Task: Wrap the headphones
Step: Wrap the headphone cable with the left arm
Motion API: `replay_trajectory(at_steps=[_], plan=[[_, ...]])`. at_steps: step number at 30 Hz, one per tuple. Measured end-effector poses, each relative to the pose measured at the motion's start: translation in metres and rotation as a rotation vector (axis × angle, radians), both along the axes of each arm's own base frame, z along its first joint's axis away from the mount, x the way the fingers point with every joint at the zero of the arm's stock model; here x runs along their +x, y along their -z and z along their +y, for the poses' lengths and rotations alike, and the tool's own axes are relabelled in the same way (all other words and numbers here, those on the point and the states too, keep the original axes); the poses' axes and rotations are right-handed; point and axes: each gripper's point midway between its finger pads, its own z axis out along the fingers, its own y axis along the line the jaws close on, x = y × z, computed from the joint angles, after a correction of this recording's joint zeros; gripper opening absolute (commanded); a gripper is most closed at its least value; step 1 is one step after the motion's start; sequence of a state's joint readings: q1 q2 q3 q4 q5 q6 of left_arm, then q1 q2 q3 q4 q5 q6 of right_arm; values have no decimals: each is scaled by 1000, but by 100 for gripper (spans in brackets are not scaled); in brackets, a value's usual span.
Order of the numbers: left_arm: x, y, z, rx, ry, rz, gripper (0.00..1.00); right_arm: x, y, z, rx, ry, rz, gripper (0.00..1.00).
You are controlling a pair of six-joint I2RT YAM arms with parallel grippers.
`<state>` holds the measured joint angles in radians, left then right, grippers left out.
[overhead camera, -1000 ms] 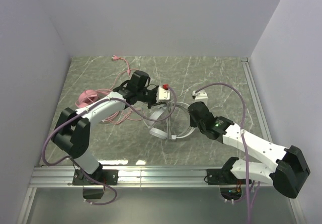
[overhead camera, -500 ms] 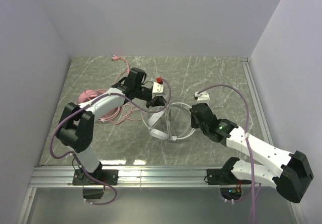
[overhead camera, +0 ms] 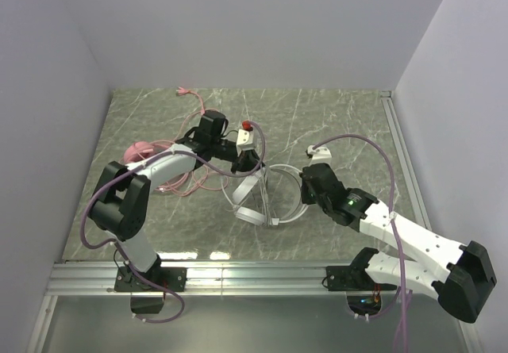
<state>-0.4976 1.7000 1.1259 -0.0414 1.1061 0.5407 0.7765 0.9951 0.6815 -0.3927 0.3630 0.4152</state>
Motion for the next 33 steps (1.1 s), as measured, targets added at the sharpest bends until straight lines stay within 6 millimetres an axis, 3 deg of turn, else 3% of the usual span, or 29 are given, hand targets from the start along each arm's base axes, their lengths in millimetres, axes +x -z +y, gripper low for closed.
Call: replay_trajectory(at_steps=[14, 33], plan=[[-6, 0, 5, -19, 9, -5, 18, -2, -14, 10, 35, -36, 1, 0], [-8, -1, 11, -34, 31, 8, 24, 0, -30, 8, -1, -75, -14, 0]])
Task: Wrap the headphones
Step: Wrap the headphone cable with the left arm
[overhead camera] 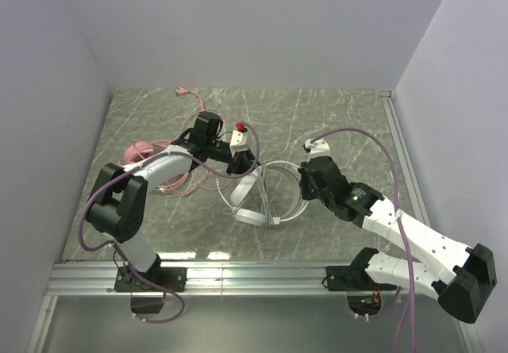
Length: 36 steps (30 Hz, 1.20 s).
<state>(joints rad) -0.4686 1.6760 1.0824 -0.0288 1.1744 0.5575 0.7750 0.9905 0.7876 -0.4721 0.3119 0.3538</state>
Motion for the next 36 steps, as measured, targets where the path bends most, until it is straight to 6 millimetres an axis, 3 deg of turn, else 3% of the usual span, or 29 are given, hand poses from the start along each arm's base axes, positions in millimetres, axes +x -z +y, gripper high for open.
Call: replay_trajectory(at_steps=[9, 10, 15, 17, 36], plan=[[2, 0, 2, 1, -9, 11, 29, 1, -2, -4, -8, 0, 7, 0], [1, 0, 2, 1, -10, 16, 33, 1, -4, -4, -7, 0, 6, 0], [5, -2, 3, -6, -18, 9, 35, 3, -16, 1, 24, -12, -8, 0], [6, -1, 4, -7, -23, 9, 43, 4, -22, 2, 37, -16, -17, 0], [12, 7, 11, -31, -92, 81, 43, 14, -29, -5, 60, 18, -16, 0]])
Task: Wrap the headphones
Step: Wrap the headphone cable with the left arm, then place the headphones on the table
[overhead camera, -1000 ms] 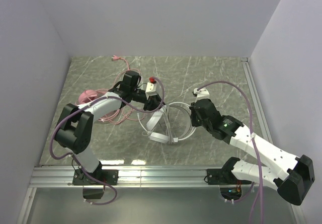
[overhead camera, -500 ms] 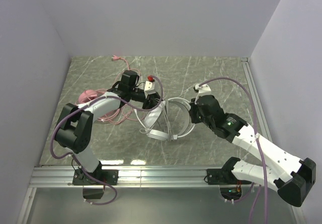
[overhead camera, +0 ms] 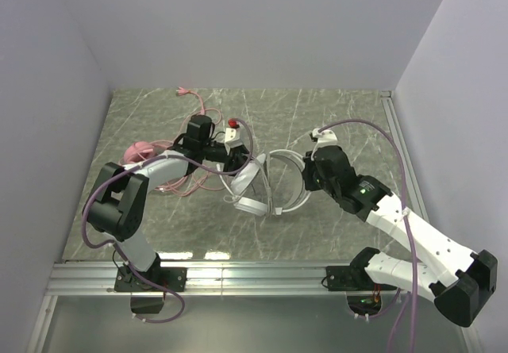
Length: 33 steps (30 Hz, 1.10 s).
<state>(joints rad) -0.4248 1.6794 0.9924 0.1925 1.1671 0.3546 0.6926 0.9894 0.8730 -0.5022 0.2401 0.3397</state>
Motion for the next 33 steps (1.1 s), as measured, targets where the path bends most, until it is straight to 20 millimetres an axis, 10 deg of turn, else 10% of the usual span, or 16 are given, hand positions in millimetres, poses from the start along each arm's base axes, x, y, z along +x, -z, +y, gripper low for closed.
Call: replay_trajectory(at_steps=[33], plan=[[44, 27, 32, 21, -361, 167, 54, 22, 19, -51, 35, 195, 125, 0]])
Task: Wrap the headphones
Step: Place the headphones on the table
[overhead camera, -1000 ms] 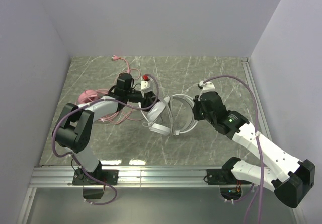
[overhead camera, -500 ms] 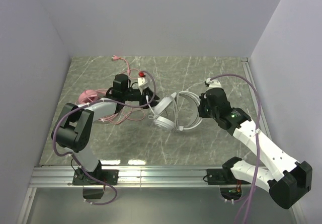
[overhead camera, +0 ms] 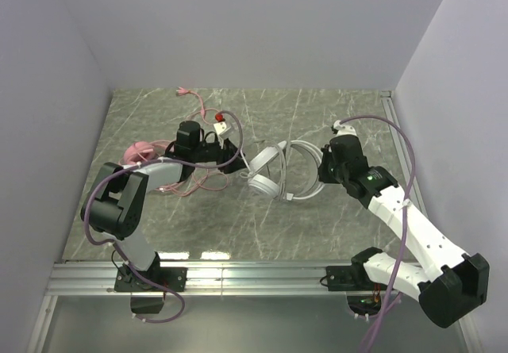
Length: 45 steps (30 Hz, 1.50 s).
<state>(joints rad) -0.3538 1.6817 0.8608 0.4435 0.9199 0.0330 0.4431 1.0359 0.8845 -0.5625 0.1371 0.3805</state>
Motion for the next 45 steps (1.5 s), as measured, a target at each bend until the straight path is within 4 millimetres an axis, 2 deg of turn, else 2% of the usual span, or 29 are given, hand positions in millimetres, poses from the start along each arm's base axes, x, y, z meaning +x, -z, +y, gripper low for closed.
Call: replay_trajectory(at_steps=[3, 11, 15, 19, 20, 21, 25, 26, 27, 32, 37, 40, 45], plan=[[0, 8, 4, 20, -30, 30, 55, 2, 0, -4, 4, 17, 2, 0], [3, 8, 10, 18, -122, 95, 56, 10, -8, -25, 17, 103, 4, 0], [-4, -2, 17, -9, -191, 129, 57, 15, -6, -39, 21, 162, 14, 0], [-8, -21, 25, -52, -277, 136, 59, 20, 3, -51, 23, 216, 46, 0], [-8, -24, 27, -58, -298, 135, 63, 22, 5, -55, 23, 229, 52, 0], [-7, -29, 29, -67, -322, 135, 76, 23, 6, -58, 24, 242, 58, 0], [-2, -38, 35, -89, -390, 147, 83, 30, 6, -73, 28, 297, 64, 0], [-2, -38, 37, -92, -407, 153, 97, 32, 5, -78, 32, 316, 63, 0], [-3, -38, 39, -95, -422, 158, 99, 34, 5, -83, 36, 332, 61, 0], [-14, -36, 52, -125, -515, 207, 99, 41, 7, -103, 46, 407, 69, 0], [-17, -49, 66, -185, -623, 239, 99, 47, 13, -128, 54, 491, 78, 0], [-18, -57, 74, -212, -684, 257, 99, 53, 20, -141, 57, 539, 90, 0], [-27, -66, 91, -257, -778, 260, 99, 61, 39, -153, 61, 588, 132, 0]])
